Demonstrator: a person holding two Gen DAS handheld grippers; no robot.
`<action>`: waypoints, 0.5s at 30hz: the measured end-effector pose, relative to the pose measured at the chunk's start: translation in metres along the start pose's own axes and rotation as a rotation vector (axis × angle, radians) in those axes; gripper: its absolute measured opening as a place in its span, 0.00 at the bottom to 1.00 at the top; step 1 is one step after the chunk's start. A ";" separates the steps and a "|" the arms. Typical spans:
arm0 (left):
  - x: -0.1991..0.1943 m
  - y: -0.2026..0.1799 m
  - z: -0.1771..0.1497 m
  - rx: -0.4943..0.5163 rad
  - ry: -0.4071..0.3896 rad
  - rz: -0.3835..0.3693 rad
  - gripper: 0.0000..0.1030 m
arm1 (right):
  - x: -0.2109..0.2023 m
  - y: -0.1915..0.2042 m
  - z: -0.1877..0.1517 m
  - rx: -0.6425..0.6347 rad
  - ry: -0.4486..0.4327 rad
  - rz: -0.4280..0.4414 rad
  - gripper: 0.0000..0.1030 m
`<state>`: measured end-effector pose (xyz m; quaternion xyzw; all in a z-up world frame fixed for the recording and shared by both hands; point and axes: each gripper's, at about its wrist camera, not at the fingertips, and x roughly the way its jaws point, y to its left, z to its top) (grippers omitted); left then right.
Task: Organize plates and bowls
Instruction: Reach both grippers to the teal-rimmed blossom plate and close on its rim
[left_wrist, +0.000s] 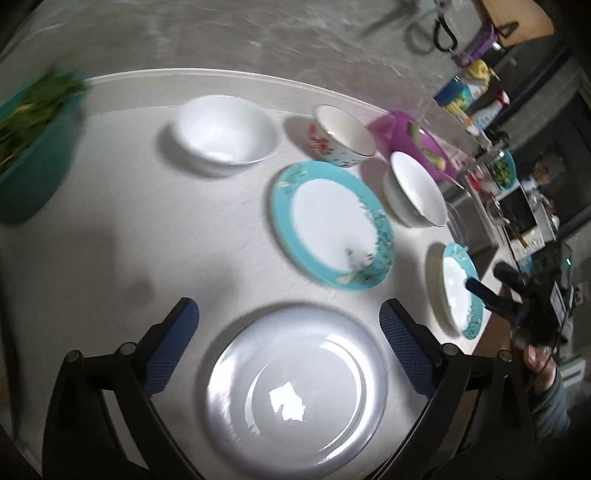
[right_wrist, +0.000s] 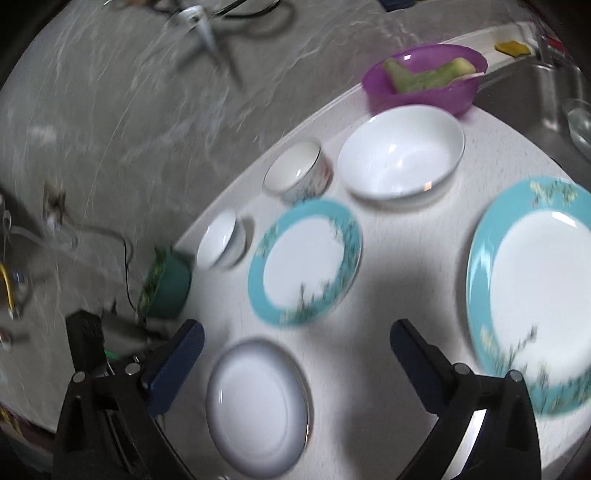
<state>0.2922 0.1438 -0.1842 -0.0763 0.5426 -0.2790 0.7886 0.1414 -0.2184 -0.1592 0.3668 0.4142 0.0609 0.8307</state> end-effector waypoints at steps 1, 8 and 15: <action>0.011 -0.005 0.009 0.009 0.012 -0.007 0.97 | 0.009 -0.006 0.010 0.018 0.006 0.016 1.00; 0.070 -0.008 0.058 0.034 0.067 0.137 0.95 | 0.078 -0.037 0.038 0.081 0.103 0.004 0.89; 0.109 -0.005 0.074 0.048 0.138 0.176 0.95 | 0.108 -0.060 0.049 0.120 0.164 -0.025 0.82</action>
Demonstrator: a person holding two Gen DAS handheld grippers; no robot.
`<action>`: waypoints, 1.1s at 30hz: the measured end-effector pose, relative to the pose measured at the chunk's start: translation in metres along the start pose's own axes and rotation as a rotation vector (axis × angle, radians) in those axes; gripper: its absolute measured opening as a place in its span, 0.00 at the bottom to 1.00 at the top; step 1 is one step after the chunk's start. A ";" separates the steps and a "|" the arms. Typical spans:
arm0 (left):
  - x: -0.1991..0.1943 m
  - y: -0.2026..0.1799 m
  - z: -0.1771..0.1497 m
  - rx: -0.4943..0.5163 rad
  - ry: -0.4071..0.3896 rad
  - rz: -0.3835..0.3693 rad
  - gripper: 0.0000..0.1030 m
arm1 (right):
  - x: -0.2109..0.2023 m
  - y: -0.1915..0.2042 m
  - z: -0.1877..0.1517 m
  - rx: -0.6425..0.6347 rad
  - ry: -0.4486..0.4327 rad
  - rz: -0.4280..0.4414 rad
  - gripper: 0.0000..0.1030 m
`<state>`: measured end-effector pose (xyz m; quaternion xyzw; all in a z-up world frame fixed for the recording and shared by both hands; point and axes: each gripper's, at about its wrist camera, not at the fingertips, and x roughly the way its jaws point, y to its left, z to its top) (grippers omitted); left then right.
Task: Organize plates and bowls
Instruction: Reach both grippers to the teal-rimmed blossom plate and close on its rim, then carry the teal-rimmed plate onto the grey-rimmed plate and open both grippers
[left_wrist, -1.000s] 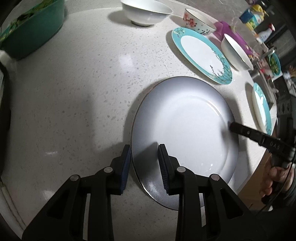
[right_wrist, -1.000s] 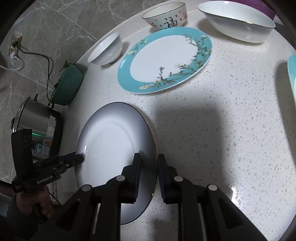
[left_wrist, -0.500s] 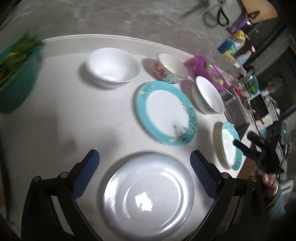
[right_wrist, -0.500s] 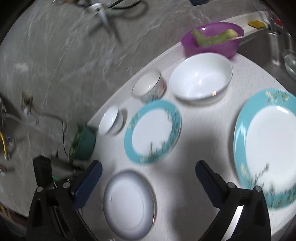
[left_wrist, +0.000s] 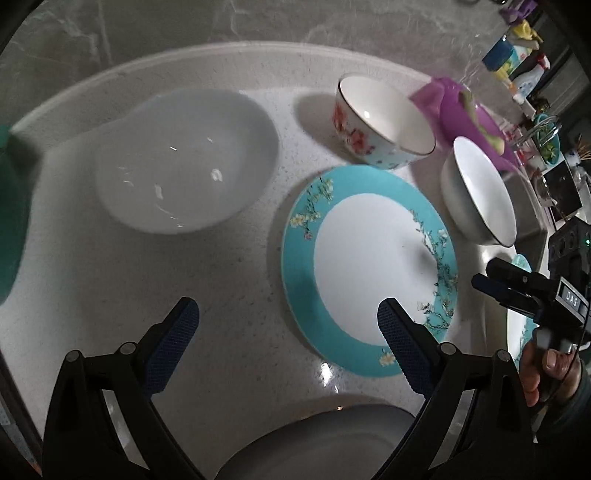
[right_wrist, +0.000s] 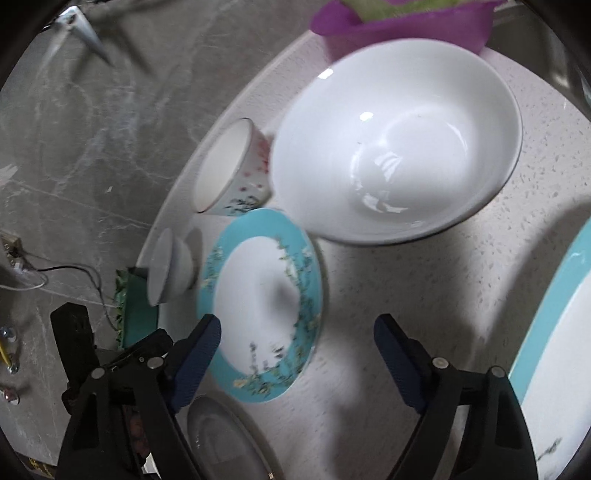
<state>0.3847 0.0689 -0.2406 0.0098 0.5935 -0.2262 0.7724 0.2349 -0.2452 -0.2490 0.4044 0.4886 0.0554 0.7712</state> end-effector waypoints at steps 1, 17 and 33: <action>0.007 -0.001 0.003 -0.002 0.014 -0.005 0.95 | 0.002 -0.001 0.001 0.001 0.007 0.004 0.79; 0.062 -0.026 0.015 0.100 0.075 0.041 0.87 | 0.021 0.015 0.008 -0.088 0.049 -0.015 0.55; 0.063 -0.027 0.024 0.110 0.030 0.074 0.28 | 0.028 0.020 0.011 -0.153 0.052 -0.142 0.13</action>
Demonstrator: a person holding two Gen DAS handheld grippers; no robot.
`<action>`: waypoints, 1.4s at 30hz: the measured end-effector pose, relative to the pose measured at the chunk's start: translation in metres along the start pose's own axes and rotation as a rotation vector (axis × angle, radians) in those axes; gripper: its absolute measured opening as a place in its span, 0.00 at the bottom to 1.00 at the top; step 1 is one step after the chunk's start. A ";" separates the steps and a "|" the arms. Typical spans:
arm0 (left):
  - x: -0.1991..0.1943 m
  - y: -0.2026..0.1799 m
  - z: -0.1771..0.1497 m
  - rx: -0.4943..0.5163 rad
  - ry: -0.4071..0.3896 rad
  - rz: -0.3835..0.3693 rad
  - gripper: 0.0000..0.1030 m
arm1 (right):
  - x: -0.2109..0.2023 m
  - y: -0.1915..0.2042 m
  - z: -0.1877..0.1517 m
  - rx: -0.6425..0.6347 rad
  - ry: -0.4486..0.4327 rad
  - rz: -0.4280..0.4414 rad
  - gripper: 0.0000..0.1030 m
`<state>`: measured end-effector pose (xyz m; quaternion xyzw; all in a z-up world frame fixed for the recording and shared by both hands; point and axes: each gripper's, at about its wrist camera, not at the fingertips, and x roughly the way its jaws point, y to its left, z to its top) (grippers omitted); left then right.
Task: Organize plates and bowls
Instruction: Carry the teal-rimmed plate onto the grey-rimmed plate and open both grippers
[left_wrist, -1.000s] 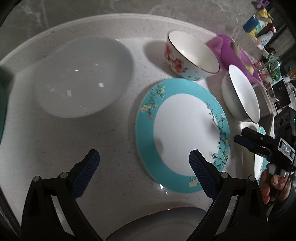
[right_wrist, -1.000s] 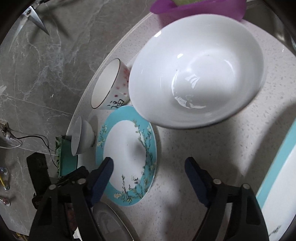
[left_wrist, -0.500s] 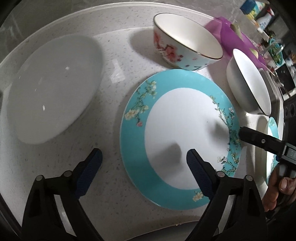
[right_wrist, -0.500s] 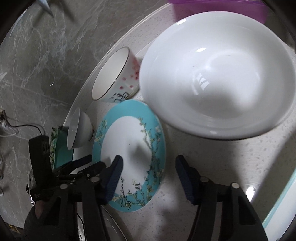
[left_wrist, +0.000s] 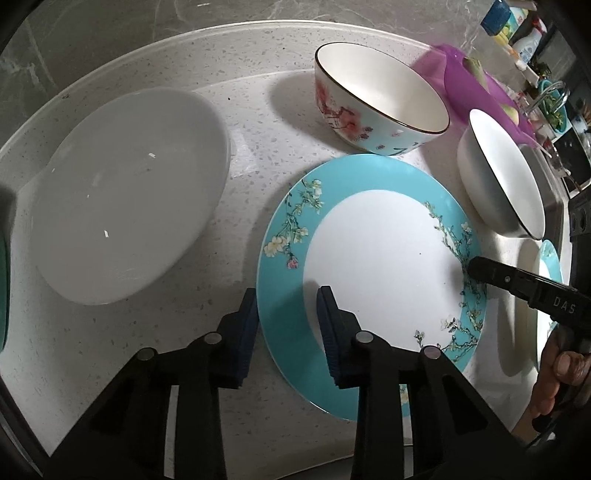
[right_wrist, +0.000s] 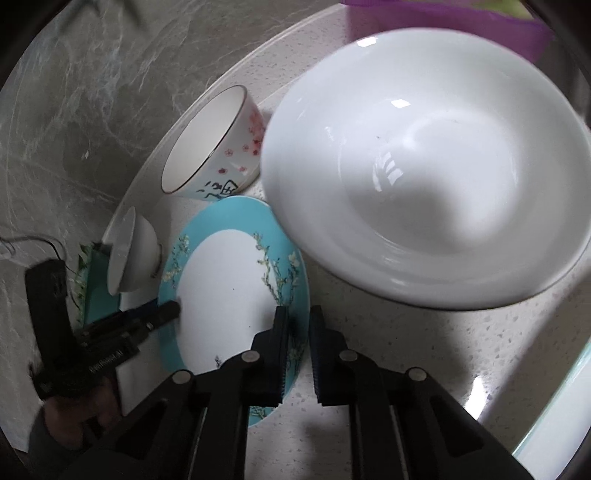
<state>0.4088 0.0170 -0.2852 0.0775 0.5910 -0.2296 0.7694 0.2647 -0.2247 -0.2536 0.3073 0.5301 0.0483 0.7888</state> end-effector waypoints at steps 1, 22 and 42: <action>0.000 -0.002 0.001 0.002 0.001 0.004 0.28 | 0.000 -0.001 0.000 0.004 -0.002 0.001 0.13; -0.066 -0.005 -0.034 -0.023 -0.039 0.001 0.21 | -0.035 0.014 -0.008 -0.004 -0.018 0.031 0.13; -0.134 0.041 -0.207 -0.208 0.008 0.000 0.21 | -0.043 0.101 -0.109 -0.177 0.153 0.051 0.13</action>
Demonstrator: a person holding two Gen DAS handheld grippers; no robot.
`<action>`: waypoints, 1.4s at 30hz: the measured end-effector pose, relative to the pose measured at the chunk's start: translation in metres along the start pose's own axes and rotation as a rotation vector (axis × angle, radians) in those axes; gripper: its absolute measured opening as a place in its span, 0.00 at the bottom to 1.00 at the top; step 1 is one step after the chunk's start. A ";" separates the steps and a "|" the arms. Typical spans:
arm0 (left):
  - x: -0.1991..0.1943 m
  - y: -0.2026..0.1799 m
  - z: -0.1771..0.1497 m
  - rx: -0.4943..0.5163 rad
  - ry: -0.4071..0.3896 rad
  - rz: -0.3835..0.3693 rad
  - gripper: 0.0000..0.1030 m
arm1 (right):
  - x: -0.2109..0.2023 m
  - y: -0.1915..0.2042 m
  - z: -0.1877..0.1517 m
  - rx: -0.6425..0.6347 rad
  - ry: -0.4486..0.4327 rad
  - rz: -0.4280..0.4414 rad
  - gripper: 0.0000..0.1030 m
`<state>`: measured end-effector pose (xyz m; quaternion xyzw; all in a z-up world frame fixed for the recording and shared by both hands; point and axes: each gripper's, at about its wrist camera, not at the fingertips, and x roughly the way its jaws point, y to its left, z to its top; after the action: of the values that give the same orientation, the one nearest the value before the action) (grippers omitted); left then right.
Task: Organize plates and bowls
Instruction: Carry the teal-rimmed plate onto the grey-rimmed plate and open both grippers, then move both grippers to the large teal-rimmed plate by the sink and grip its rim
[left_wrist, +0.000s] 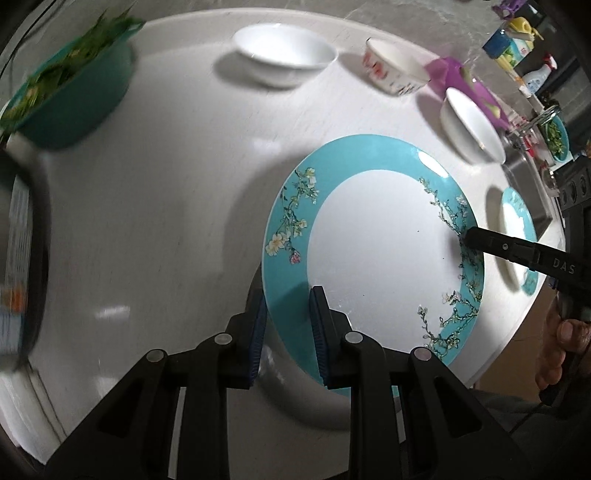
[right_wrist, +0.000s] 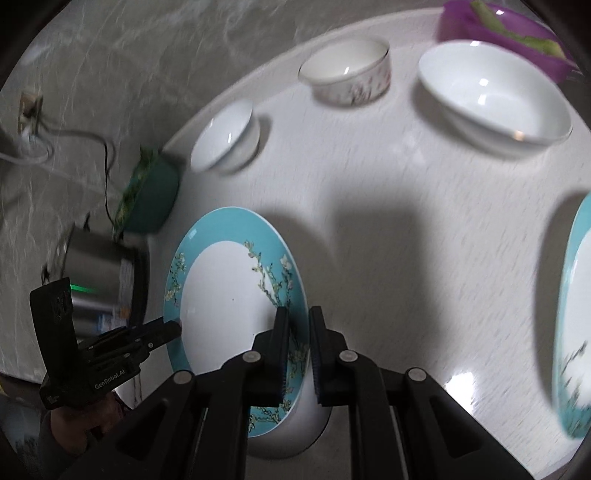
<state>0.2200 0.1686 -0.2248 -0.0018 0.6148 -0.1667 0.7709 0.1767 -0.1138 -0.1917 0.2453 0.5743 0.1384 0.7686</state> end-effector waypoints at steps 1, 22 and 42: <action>0.001 0.002 -0.005 -0.001 0.002 0.003 0.21 | 0.003 0.003 -0.005 -0.014 0.007 -0.013 0.13; 0.019 -0.019 -0.056 0.125 0.002 0.015 0.10 | 0.028 0.011 -0.040 -0.102 0.032 -0.096 0.13; -0.011 0.001 -0.043 0.024 -0.157 -0.106 0.66 | 0.003 0.028 -0.057 -0.244 -0.090 -0.266 0.68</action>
<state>0.1769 0.1812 -0.2249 -0.0380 0.5494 -0.2140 0.8068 0.1254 -0.0762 -0.1910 0.0781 0.5458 0.0929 0.8291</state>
